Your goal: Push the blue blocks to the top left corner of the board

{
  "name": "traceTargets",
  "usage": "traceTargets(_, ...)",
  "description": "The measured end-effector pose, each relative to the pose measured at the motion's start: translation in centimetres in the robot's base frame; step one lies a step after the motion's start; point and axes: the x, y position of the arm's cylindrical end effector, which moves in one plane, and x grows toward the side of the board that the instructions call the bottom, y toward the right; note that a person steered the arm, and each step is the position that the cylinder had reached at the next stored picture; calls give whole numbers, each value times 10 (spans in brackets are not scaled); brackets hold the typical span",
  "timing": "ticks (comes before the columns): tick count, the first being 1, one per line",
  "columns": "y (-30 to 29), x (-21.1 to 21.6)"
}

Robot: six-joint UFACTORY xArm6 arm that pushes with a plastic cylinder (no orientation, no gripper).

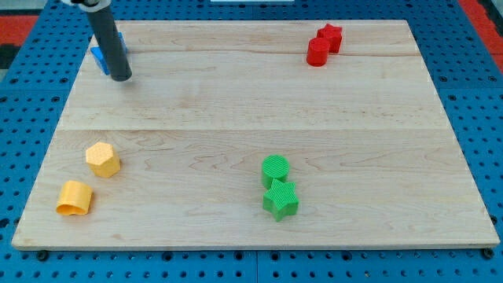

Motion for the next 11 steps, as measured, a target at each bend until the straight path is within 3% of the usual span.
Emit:
traceTargets(1,-40,-5)
traceTargets(3,-61,-15)
traceTargets(5,-48,-15)
traceTargets(8,-22,-59)
traceTargets(11,-32,-90)
